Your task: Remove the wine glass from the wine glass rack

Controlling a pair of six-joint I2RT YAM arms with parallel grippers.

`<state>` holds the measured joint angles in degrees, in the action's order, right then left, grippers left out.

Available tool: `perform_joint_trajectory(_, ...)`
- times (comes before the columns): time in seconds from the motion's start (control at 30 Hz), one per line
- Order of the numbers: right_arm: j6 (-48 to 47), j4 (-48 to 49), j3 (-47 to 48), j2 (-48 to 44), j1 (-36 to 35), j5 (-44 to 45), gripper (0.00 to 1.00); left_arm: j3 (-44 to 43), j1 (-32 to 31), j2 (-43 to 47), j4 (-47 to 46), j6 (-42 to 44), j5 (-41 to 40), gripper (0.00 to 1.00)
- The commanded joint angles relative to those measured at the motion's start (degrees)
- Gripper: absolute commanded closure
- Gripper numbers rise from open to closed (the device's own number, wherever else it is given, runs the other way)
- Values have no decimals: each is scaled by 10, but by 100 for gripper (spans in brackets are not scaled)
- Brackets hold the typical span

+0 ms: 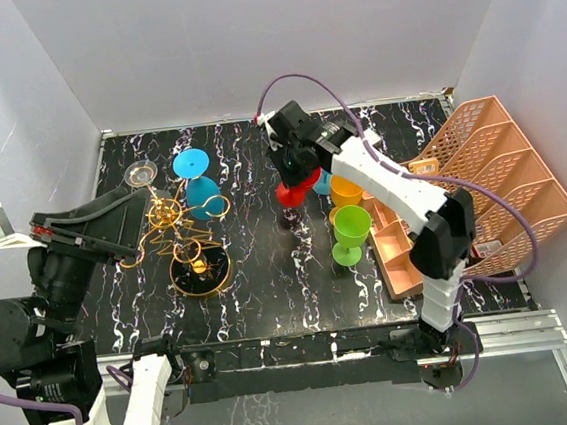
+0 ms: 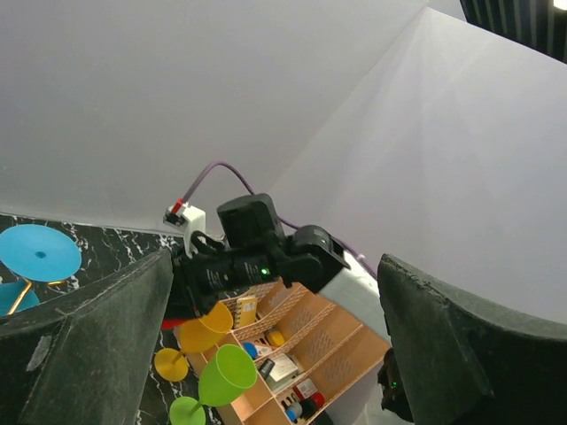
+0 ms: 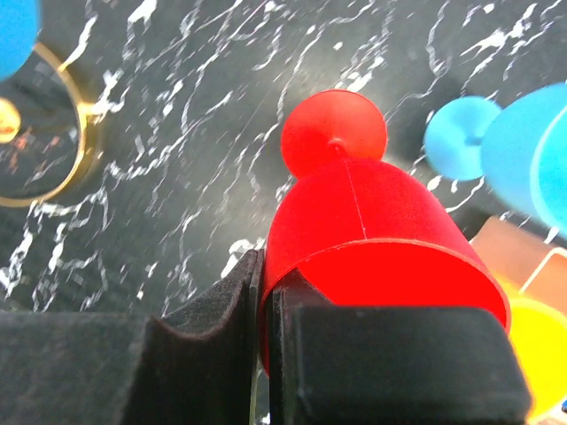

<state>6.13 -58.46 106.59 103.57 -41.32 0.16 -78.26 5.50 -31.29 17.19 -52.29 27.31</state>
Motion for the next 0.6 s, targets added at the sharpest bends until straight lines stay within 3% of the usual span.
perform_joint_trajectory(0.0,-22,0,89,73,36,-1,92,-35,-1,-1,37,43,-16,3)
perform_joint_trajectory(0.17,-20,-36,171,145,45,5,92,-39,-3,2,54,65,-26,3)
perform_joint_trajectory(0.43,-21,-55,189,193,46,26,91,-38,-12,0,63,85,-41,3)
perform_joint_trajectory(0.57,-20,-57,204,212,46,25,84,-38,-15,0,66,91,-46,3)
